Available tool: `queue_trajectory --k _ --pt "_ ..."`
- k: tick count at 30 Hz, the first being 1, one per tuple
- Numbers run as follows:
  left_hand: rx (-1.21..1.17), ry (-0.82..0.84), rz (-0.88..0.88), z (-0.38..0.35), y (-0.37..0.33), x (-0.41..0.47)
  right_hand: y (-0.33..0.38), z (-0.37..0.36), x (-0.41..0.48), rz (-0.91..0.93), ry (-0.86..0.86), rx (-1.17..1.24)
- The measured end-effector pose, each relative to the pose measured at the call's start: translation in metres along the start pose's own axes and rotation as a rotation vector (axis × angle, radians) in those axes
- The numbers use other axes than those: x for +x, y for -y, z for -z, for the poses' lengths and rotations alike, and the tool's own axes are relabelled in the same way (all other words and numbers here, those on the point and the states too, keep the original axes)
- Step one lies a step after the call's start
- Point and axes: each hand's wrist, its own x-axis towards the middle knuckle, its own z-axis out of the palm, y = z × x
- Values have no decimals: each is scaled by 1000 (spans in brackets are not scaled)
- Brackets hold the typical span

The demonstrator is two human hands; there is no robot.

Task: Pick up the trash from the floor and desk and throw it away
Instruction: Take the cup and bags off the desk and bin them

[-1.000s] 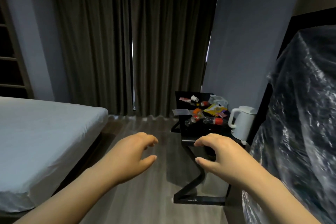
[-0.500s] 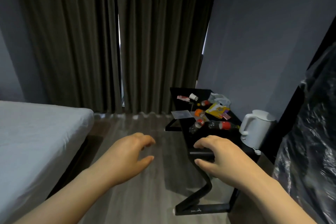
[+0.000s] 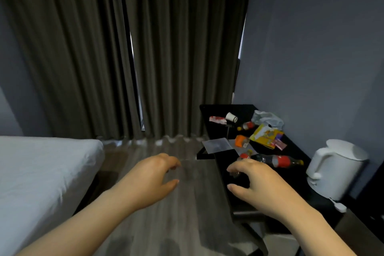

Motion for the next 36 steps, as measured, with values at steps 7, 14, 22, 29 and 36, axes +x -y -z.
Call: queue_trajectory --k 7,14,22,29,36 --pt "-30 45 2 -32 27 105 -61 -6 86 -58 38 34" --pt "-70 96 -43 -69 53 190 -110 -24 140 -148 53 63" --pt "-83 170 -144 -111 112 300 -146 -49 222 -288 41 97" --pt "-103 291 -220 -144 172 397 -162 -70 305 -437 72 105" --pt "-161 400 -275 -187 207 458 -191 -98 351 -520 100 106"
